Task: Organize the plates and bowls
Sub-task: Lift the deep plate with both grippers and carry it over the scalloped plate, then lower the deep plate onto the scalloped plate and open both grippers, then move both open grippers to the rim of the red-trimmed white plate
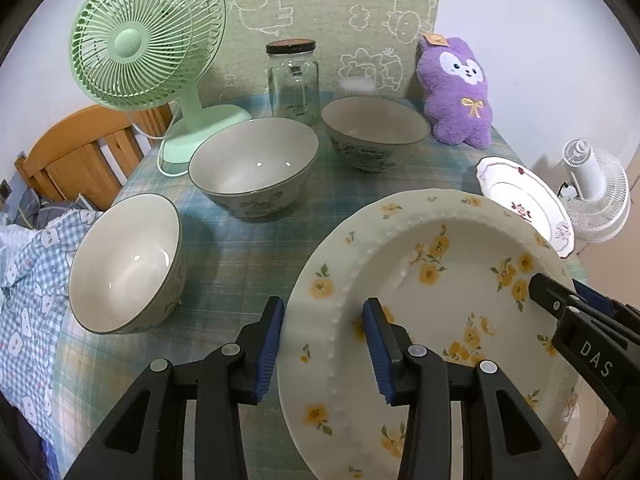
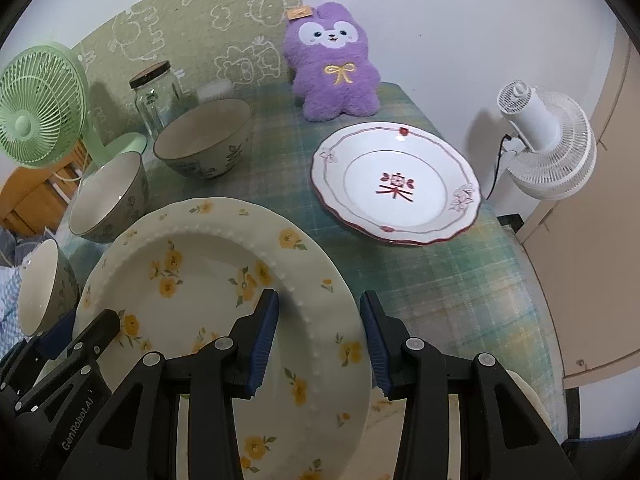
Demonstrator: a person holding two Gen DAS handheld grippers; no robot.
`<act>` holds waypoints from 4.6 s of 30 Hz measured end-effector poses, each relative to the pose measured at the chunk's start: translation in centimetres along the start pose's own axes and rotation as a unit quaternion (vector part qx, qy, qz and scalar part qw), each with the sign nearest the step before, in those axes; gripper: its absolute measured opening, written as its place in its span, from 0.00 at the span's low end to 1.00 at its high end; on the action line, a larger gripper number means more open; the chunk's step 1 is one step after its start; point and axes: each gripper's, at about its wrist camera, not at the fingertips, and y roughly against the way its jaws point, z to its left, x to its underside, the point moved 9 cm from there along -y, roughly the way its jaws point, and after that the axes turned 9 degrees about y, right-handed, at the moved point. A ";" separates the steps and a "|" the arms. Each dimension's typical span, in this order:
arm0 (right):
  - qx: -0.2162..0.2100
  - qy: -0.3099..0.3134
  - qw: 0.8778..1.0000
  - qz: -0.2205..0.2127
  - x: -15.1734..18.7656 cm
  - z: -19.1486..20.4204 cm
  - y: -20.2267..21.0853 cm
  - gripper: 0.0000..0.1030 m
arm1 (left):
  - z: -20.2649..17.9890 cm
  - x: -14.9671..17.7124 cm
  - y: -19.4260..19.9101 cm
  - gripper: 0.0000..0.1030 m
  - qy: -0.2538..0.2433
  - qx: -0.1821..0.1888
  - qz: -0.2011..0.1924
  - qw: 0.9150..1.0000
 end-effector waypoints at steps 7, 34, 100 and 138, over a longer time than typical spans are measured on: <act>0.010 -0.009 1.000 -0.003 0.9 -1.7 1.2 0.44 | -1.6 0.7 0.9 0.39 -0.011 0.011 -0.003 1.000; 0.040 -0.030 0.999 0.016 7.6 -9.4 3.8 0.44 | -8.1 6.5 3.1 0.39 -0.024 0.032 0.012 0.999; 0.031 -0.023 0.999 0.022 13.7 -14.7 3.6 0.44 | -13.5 12.3 3.9 0.40 -0.064 -0.039 -0.030 0.997; -0.010 0.012 0.999 -0.046 8.0 -12.7 12.2 0.71 | -12.8 6.2 11.8 0.77 -0.015 0.009 -0.055 0.998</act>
